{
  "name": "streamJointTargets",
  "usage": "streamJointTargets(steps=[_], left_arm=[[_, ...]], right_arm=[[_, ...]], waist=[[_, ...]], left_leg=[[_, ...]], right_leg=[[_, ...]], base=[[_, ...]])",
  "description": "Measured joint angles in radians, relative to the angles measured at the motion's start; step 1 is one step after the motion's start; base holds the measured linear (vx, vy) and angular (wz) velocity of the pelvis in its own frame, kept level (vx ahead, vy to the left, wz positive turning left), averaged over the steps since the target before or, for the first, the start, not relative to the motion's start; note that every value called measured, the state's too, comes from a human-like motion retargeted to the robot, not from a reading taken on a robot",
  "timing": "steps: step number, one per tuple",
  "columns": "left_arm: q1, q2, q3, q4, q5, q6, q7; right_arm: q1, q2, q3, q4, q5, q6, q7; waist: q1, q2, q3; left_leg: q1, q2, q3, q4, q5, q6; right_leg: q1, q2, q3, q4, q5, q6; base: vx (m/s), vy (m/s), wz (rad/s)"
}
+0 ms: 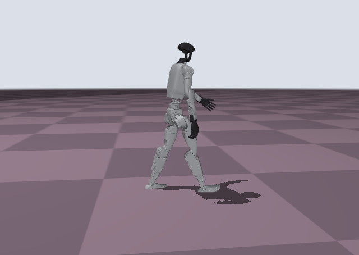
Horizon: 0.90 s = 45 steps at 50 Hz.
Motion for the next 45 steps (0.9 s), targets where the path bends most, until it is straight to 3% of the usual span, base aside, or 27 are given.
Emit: streamJointTargets(steps=[5, 10, 15, 19, 23, 28, 33, 37, 42, 45], left_arm=[[0.092, 0.017, -0.002, -0.023, 0.103, 0.023, -0.056], [0.296, 0.015, 0.002, -0.012, 0.202, 0.064, -0.109], [0.542, -0.013, 0.038, 0.058, 0.247, 0.131, -0.113], [0.706, -0.045, 0.082, 0.157, 0.247, 0.157, -0.100], [0.825, -0.070, 0.116, 0.248, 0.239, 0.166, -0.111], [0.931, -0.081, 0.134, 0.273, 0.183, 0.172, -0.125], [1.009, -0.088, 0.174, 0.215, 0.188, 0.143, -0.148], [1.025, -0.094, 0.194, 0.173, 0.235, 0.107, -0.160], [0.938, -0.090, 0.181, 0.209, 0.244, 0.106, -0.143], [0.844, -0.091, 0.169, 0.277, 0.281, 0.110, -0.133]], right_arm=[[-0.004, 0.001, -0.012, -0.012, 0.001, 0.001, -0.007], [-0.011, -0.003, -0.016, 0.012, 0.015, 0.017, -0.025], [-0.060, -0.007, 0.000, 0.058, 0.044, 0.040, -0.058], [-0.128, -0.009, 0.013, 0.063, 0.057, 0.050, -0.094], [-0.211, -0.015, 0.043, 0.014, 0.084, 0.051, -0.108], [-0.304, -0.031, 0.079, -0.107, 0.092, 0.026, -0.122], [-0.341, -0.042, 0.068, -0.229, 0.020, -0.028, -0.145], [-0.326, -0.042, 0.063, -0.279, -0.034, -0.056, -0.134], [-0.259, -0.023, 0.089, -0.261, -0.057, -0.049, -0.117], [-0.180, -0.007, 0.097, -0.228, -0.056, -0.046, -0.102]], waist=[[-0.053, -0.003, -0.033], [-0.072, -0.028, -0.059], [-0.034, -0.051, -0.105], [0.036, -0.077, -0.116], [0.114, -0.114, -0.111], [0.190, -0.118, -0.088], [0.237, -0.027, -0.040], [0.231, 0.010, -0.024], [0.198, -0.006, -0.067], [0.164, -0.005, -0.099]], left_leg=[[0.050, -0.023, -0.033, 0.040, 0.025, 0.035], [0.036, -0.053, -0.024, 0.234, 0.182, 0.083], [-0.222, -0.043, 0.047, 0.710, 0.318, 0.161], [-0.412, -0.055, 0.092, 0.909, 0.248, 0.218], [-0.550, -0.085, 0.133, 0.857, 0.160, 0.247], [-0.601, -0.082, 0.149, 0.453, 0.227, 0.199], [-0.519, 0.026, 0.208, -0.029, 0.326, 0.053], [-0.497, 0.078, 0.294, -0.165, 0.309, -0.043], [-0.459, 0.095, 0.366, -0.165, 0.320, -0.047], [-0.399, 0.101, 0.369, -0.163, 0.336, -0.041]], right_leg=[[0.066, -0.048, -0.076, 0.000, 0.065, 0.000], [0.179, -0.101, -0.071, 0.000, 0.060, 0.000], [0.225, -0.108, -0.006, 0.028, -0.022, -0.068], [0.246, -0.106, 0.068, 0.051, -0.073, -0.076], [0.265, -0.112, 0.148, 0.059, -0.107, -0.062], [0.311, -0.086, 0.230, 0.057, -0.145, -0.070], [0.438, 0.021, 0.291, 0.066, -0.200, -0.113], [0.532, 0.055, 0.315, 0.079, -0.228, -0.144], [0.566, 0.056, 0.330, 0.141, -0.207, -0.171], [0.569, 0.067, 0.325, 0.235, -0.136, -0.187]], base=[[0.67, -0.08, 0.10], [0.73, -0.17, -0.03], [0.65, -0.24, -0.51], [0.58, -0.15, -0.97], [0.53, -0.07, -1.10], [0.52, 0.01, -0.97], [0.60, 0.09, -0.85], [0.64, 0.15, -0.35], [0.66, 0.20, -0.09], [0.71, 0.24, 0.14]])
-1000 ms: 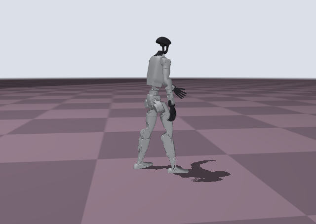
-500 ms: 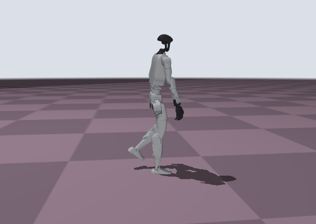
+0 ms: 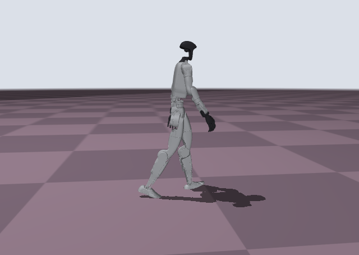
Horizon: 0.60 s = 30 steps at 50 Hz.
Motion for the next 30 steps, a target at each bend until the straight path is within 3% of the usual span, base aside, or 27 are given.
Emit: streamJointTargets(steps=[2, 7, 10, 13, 17, 20, 25, 27, 30], left_arm=[[-0.072, 0.001, -0.031, 0.043, 0.016, -0.021, 0.021], [-0.293, 0.013, -0.067, 0.088, 0.009, -0.035, 0.071], [-0.436, 0.031, -0.076, 0.050, -0.060, -0.044, 0.117], [-0.573, 0.051, -0.078, -0.021, -0.151, -0.058, 0.144], [-0.729, 0.080, -0.084, -0.131, -0.249, -0.083, 0.139], [-0.815, 0.104, -0.093, -0.211, -0.292, -0.105, 0.120], [-0.917, 0.128, -0.097, -0.297, -0.327, -0.110, 0.143], [-0.919, 0.135, -0.099, -0.314, -0.307, -0.119, 0.135], [-0.885, 0.133, -0.101, -0.316, -0.275, -0.119, 0.115]], right_arm=[[0.070, 0.010, -0.001, 0.030, 0.021, -0.053, 0.048], [0.224, 0.021, 0.009, 0.107, 0.046, -0.058, 0.129], [0.292, 0.020, 0.013, 0.147, 0.056, -0.050, 0.156], [0.344, 0.018, 0.011, 0.181, 0.064, -0.043, 0.178], [0.388, 0.017, 0.004, 0.215, 0.079, -0.037, 0.203], [0.404, 0.019, -0.001, 0.228, 0.096, -0.037, 0.209], [0.366, 0.026, 0.027, 0.237, 0.127, 0.044, 0.149], [0.353, 0.037, 0.013, 0.236, 0.103, 0.048, 0.158], [0.331, 0.046, -0.006, 0.232, 0.077, 0.044, 0.167]], waist=[[-0.026, 0.006, -0.021], [-0.103, 0.023, -0.062], [-0.156, 0.025, -0.072], [-0.210, 0.029, -0.068], [-0.283, 0.029, -0.048], [-0.339, 0.014, -0.028], [-0.409, -0.047, 0.016], [-0.411, -0.056, 0.033], [-0.393, -0.043, 0.033]], left_leg=[[0.036, 0.009, -0.024, 0.027, -0.032, 0.013], [0.102, 0.020, -0.097, 0.064, -0.112, 0.063], [0.123, 0.011, -0.135, 0.086, -0.146, 0.070], [0.145, -0.001, -0.170, 0.109, -0.173, 0.059], [0.187, -0.023, -0.223, 0.136, -0.211, 0.056], [0.227, -0.058, -0.266, 0.153, -0.241, 0.068], [0.321, -0.156, -0.323, 0.156, -0.300, 0.082], [0.372, -0.156, -0.329, 0.151, -0.319, 0.067], [0.416, -0.118, -0.317, 0.152, -0.328, 0.031]], right_leg=[[-0.021, 0.009, -0.023, 0.117, 0.088, -0.002], [-0.225, -0.008, -0.127, 0.560, 0.285, -0.005], [-0.372, -0.036, -0.170, 0.755, 0.250, -0.023], [-0.479, -0.048, -0.198, 0.785, 0.149, -0.041], [-0.539, -0.063, -0.252, 0.604, 0.057, -0.050], [-0.528, -0.067, -0.280, 0.326, 0.063, -0.026], [-0.487, -0.106, -0.301, -0.188, 0.251, 0.115], [-0.511, -0.103, -0.334, -0.235, 0.232, 0.181], [-0.556, -0.054, -0.351, -0.235, 0.169, 0.187]], base=[[0.71, 0.26, 0.30], [0.63, 0.25, 0.42], [0.55, 0.20, 0.55], [0.51, 0.14, 0.63], [0.50, 0.08, 0.71], [0.51, 0.02, 0.79], [0.55, -0.05, 0.61], [0.59, -0.20, 0.11], [0.60, -0.28, -0.13]])
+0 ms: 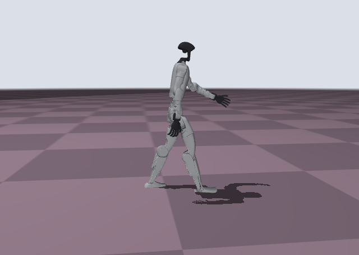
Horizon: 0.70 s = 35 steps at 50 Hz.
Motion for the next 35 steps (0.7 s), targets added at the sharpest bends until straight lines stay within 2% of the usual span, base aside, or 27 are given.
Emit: streamJointTargets(steps=[4, 8, 11, 14, 18, 23, 25, 28, 32, 35], left_arm=[[0.110, -0.036, -0.013, 0.053, 0.053, 0.011, -0.010], [0.273, -0.081, -0.041, 0.152, 0.116, 0.048, -0.023], [0.424, -0.114, -0.049, 0.236, 0.175, 0.095, -0.043], [0.582, -0.138, -0.030, 0.305, 0.231, 0.135, -0.061], [0.778, -0.146, 0.019, 0.355, 0.259, 0.150, -0.074], [0.961, -0.134, 0.074, 0.359, 0.184, 0.137, -0.072], [1.012, -0.131, 0.092, 0.350, 0.134, 0.138, -0.063], [1.069, -0.134, 0.121, 0.332, 0.083, 0.142, -0.055], [1.116, -0.152, 0.162, 0.298, 0.122, 0.133, -0.076], [1.127, -0.164, 0.170, 0.262, 0.176, 0.111, -0.105]], right_arm=[[-0.048, -0.012, 0.001, 0.007, 0.009, -0.006, -0.013], [-0.122, -0.028, 0.020, 0.025, 0.029, 0.000, -0.036], [-0.189, -0.039, 0.034, 0.036, 0.041, 0.010, -0.047], [-0.267, -0.051, 0.040, 0.033, 0.044, 0.013, -0.070], [-0.378, -0.064, 0.040, -0.001, 0.048, 0.011, -0.110], [-0.524, -0.086, 0.054, -0.078, 0.084, 0.005, -0.150], [-0.576, -0.097, 0.058, -0.116, 0.094, 0.000, -0.167], [-0.634, -0.108, 0.054, -0.177, 0.083, -0.017, -0.193], [-0.661, -0.116, 0.026, -0.255, 0.028, -0.053, -0.213], [-0.648, -0.114, 0.017, -0.292, -0.020, -0.073, -0.199]], waist=[[0.001, 0.011, -0.024], [0.027, -0.002, -0.043], [0.065, -0.025, -0.063], [0.111, -0.037, -0.088], [0.205, -0.063, -0.092], [0.342, -0.103, -0.070], [0.392, -0.106, -0.057], [0.459, -0.075, -0.035], [0.509, 0.011, -0.001], [0.508, 0.043, 0.010]], left_leg=[[0.032, -0.019, -0.044, 0.042, 0.041, 0.022], [0.015, -0.044, -0.057, 0.196, 0.168, 0.060], [-0.101, -0.053, -0.031, 0.458, 0.281, 0.106], [-0.278, -0.049, -0.004, 0.743, 0.336, 0.152], [-0.467, -0.060, 0.027, 0.929, 0.282, 0.207], [-0.614, -0.084, 0.070, 0.796, 0.176, 0.241], [-0.635, -0.083, 0.080, 0.639, 0.183, 0.232], [-0.612, -0.044, 0.098, 0.320, 0.259, 0.182], [-0.542, 0.042, 0.198, -0.042, 0.342, 0.059], [-0.524, 0.070, 0.311, -0.154, 0.323, -0.025]], right_leg=[[0.046, -0.029, 0.005, 0.000, 0.046, 0.000], [0.134, -0.070, 0.017, 0.000, 0.023, -0.009], [0.189, -0.092, 0.051, 0.006, -0.031, -0.038], [0.209, -0.099, 0.088, 0.032, -0.076, -0.070], [0.241, -0.100, 0.151, 0.055, -0.121, -0.081], [0.273, -0.106, 0.240, 0.069, -0.161, -0.073], [0.288, -0.097, 0.275, 0.073, -0.176, -0.079], [0.329, -0.047, 0.325, 0.080, -0.198, -0.103], [0.435, 0.045, 0.373, 0.089, -0.232, -0.133], [0.508, 0.072, 0.389, 0.096, -0.255, -0.138]], base=[[0.69, -0.05, 0.22], [0.73, -0.14, -0.03], [0.70, -0.23, -0.33], [0.64, -0.20, -0.45], [0.59, -0.14, -0.79], [0.54, -0.06, -0.97], [0.53, 0.00, -0.98], [0.56, 0.05, -1.01], [0.63, 0.11, -0.76], [0.66, 0.15, -0.23]])
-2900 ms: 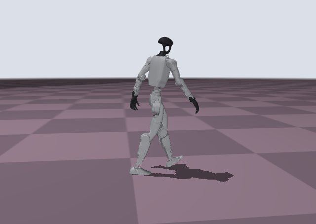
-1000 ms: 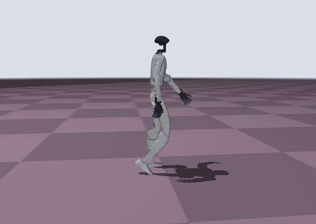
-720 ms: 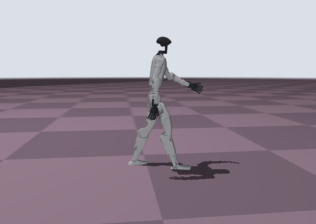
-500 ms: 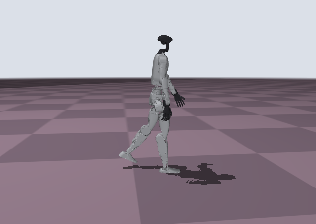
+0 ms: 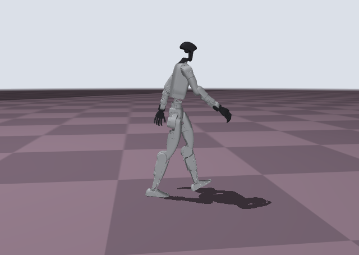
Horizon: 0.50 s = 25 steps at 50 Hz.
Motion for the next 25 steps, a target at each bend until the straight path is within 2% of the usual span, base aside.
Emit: streamJointTargets(steps=[3, 7, 10, 13, 15, 17, 20, 25], left_arm=[[-0.023, 0.006, -0.017, -0.037, 0.004, -0.013, -0.024], [-0.106, 0.024, -0.039, -0.042, 0.007, -0.014, -0.049], [-0.207, 0.036, -0.058, 0.008, 0.055, -0.016, -0.051], [-0.349, 0.047, -0.100, 0.079, 0.083, -0.023, 0.001], [-0.458, 0.052, -0.114, 0.120, 0.093, -0.017, 0.035], [-0.572, 0.059, -0.126, 0.137, 0.080, -0.012, 0.076], [-0.736, 0.072, -0.145, 0.113, 0.023, -0.014, 0.128], [-0.958, 0.108, -0.178, -0.046, -0.125, -0.063, 0.140]], right_arm=[[0.039, 0.013, 0.012, -0.003, -0.043, -0.001, 0.024], [0.142, 0.043, 0.034, 0.031, -0.090, 0.013, 0.058], [0.258, 0.068, 0.039, 0.076, -0.096, 0.007, 0.097], [0.377, 0.084, 0.042, 0.142, -0.061, -0.032, 0.174], [0.445, 0.088, 0.043, 0.186, -0.053, -0.025, 0.199], [0.502, 0.087, 0.040, 0.228, -0.048, -0.017, 0.211], [0.572, 0.080, 0.029, 0.281, -0.039, -0.007, 0.222], [0.651, 0.065, 0.000, 0.328, -0.008, -0.004, 0.243]], waist=[[-0.016, -0.010, -0.019], [-0.044, -0.023, -0.063], [-0.072, -0.017, -0.096], [-0.115, -0.005, -0.124], [-0.153, 0.004, -0.136], [-0.197, 0.014, -0.138], [-0.269, 0.030, -0.127], [-0.387, 0.049, -0.087]], left_leg=[[0.002, 0.005, 0.074, 0.000, -0.031, -0.023], [0.065, 0.004, 0.096, 0.000, -0.016, -0.011], [0.133, 0.015, 0.069, 0.018, -0.045, 0.008], [0.181, 0.029, 0.012, 0.062, -0.107, 0.054], [0.203, 0.032, -0.026, 0.086, -0.140, 0.075], [0.223, 0.031, -0.062, 0.110, -0.165, 0.083], [0.252, 0.026, -0.116, 0.141, -0.193, 0.079], [0.310, 0.007, -0.210, 0.170, -0.234, 0.072]], right_leg=[[0.031, -0.001, 0.007, 0.024, -0.002, -0.003], [0.041, 0.007, 0.017, 0.123, 0.065, -0.013], [0.010, 0.026, 0.009, 0.295, 0.205, -0.012], [-0.101, 0.039, -0.035, 0.565, 0.361, 0.002], [-0.201, 0.028, -0.082, 0.747, 0.411, -0.003], [-0.298, 0.001, -0.132, 0.883, 0.381, -0.032], [-0.420, -0.035, -0.190, 0.974, 0.266, -0.077], [-0.532, -0.081, -0.265, 0.791, 0.145, -0.088]], base=[[0.69, 0.17, -0.02], [0.74, 0.20, 0.03], [0.78, 0.23, 0.20], [0.73, 0.23, 0.50], [0.67, 0.21, 0.68], [0.62, 0.18, 0.82], [0.58, 0.14, 0.96], [0.55, 0.06, 1.05]])
